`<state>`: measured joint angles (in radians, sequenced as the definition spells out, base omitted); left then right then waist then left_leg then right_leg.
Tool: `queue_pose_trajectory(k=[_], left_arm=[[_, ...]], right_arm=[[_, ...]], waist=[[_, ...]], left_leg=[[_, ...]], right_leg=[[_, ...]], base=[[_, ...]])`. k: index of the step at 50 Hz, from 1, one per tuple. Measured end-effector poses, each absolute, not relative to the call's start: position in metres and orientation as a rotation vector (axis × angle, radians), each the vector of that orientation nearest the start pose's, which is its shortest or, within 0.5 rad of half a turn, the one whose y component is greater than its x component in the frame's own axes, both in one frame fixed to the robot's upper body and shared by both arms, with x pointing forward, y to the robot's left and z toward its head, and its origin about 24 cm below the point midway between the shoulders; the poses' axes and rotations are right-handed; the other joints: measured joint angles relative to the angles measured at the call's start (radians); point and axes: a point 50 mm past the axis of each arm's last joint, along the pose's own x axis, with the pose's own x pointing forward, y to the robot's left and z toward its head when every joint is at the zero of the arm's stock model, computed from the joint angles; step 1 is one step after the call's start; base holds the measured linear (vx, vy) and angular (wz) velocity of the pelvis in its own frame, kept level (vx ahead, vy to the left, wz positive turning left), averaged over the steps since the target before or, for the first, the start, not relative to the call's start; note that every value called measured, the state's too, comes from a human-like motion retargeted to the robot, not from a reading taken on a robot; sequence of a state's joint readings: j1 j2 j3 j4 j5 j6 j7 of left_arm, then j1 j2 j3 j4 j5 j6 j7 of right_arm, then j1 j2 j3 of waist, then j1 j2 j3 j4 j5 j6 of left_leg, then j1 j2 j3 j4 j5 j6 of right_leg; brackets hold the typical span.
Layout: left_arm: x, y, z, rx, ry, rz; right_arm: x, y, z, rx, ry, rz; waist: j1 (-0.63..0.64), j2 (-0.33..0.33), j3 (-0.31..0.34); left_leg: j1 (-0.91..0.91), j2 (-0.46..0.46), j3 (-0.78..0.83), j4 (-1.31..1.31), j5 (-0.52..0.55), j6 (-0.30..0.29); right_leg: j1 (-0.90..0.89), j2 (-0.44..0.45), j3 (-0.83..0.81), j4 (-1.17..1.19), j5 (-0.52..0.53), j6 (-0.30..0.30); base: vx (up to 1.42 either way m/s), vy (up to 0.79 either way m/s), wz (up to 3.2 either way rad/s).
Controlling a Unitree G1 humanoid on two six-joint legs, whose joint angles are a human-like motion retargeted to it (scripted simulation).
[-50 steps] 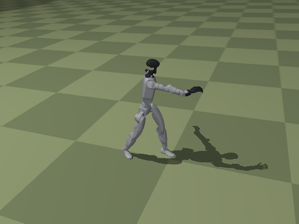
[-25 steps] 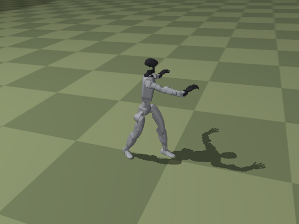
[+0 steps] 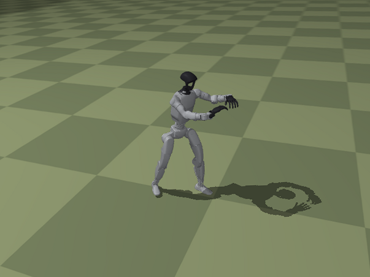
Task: Kungfu
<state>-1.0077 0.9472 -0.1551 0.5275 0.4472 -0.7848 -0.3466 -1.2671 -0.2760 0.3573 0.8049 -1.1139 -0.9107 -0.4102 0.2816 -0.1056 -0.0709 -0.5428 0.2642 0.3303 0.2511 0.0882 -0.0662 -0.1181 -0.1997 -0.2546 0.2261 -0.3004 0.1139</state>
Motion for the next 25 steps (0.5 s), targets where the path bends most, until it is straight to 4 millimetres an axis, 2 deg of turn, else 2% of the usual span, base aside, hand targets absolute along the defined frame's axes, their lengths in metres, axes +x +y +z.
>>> queue_pose_trajectory(k=[3, 8, 11, 13, 15, 20, 23, 25], left_arm=[[0.321, 0.227, 0.308, 1.577, -0.803, -0.386], [0.315, 0.227, 0.299, 1.517, -0.839, -0.409], [0.313, 0.23, 0.294, 1.486, -0.858, -0.392], [0.313, 0.231, 0.288, 1.452, -0.857, -0.39], [0.314, 0.232, 0.281, 1.421, -0.842, -0.398], [0.314, 0.225, 0.257, 1.329, -0.823, -0.439], [0.316, 0.212, 0.23, 1.251, -0.811, -0.478], [0.319, 0.198, 0.204, 1.194, -0.78, -0.523]], right_arm=[[0.342, -0.015, 0.259, -1.306, -1.493, 0.539], [0.337, -0.01, 0.252, -1.256, -1.51, 0.556], [0.336, -0.008, 0.248, -1.252, -1.515, 0.556], [0.336, -0.007, 0.242, -1.25, -1.504, 0.564], [0.335, -0.006, 0.236, -1.244, -1.485, 0.579], [0.333, -0.011, 0.221, -1.219, -1.45, 0.62], [0.331, -0.021, 0.203, -1.203, -1.399, 0.646], [0.329, -0.034, 0.184, -1.194, -1.34, 0.666]], waist=[[-0.004, 0.002, 0.006], [-0.017, 0.037, -0.001], [-0.022, 0.06, 0.001], [-0.04, 0.071, 0.004], [-0.072, 0.074, 0.005], [-0.143, 0.11, 0.005], [-0.197, 0.119, 0.007], [-0.244, 0.135, 0.006]], left_leg=[[0.05, 0.018, 0.065, -0.027, -0.004, 0.001], [0.112, 0.069, 0.179, -0.072, 0.001, -0.012], [0.142, 0.089, 0.232, -0.097, 0.012, -0.018], [0.161, 0.09, 0.256, -0.107, 0.021, -0.021], [0.178, 0.086, 0.282, -0.115, 0.033, -0.026], [0.224, 0.111, 0.33, -0.159, 0.091, -0.045], [0.249, 0.102, 0.363, -0.192, 0.132, -0.046], [0.256, 0.095, 0.381, -0.226, 0.165, -0.04]], right_leg=[[-0.042, -0.047, -0.005, 0.007, 0.027, -0.006], [-0.114, -0.157, -0.151, 0.053, 0.064, -0.056], [-0.193, -0.219, -0.184, 0.133, 0.08, -0.08], [-0.227, -0.256, -0.197, 0.158, 0.147, -0.059], [-0.244, -0.287, -0.213, 0.152, 0.248, 0.004], [-0.393, -0.265, -0.087, 0.316, 0.153, 0.015], [-0.456, -0.265, -0.051, 0.399, 0.084, 0.007], [-0.484, -0.253, -0.033, 0.444, 0.044, -0.004]], base=[[-0.17, 0.0, -1.66], [-0.21, -0.02, -1.47], [-0.29, -0.14, -1.49], [-0.28, -0.15, -1.11], [-0.22, -0.19, -0.75], [-0.23, -0.42, -0.71], [-0.18, -0.52, -0.46], [-0.15, -0.42, -0.04]])
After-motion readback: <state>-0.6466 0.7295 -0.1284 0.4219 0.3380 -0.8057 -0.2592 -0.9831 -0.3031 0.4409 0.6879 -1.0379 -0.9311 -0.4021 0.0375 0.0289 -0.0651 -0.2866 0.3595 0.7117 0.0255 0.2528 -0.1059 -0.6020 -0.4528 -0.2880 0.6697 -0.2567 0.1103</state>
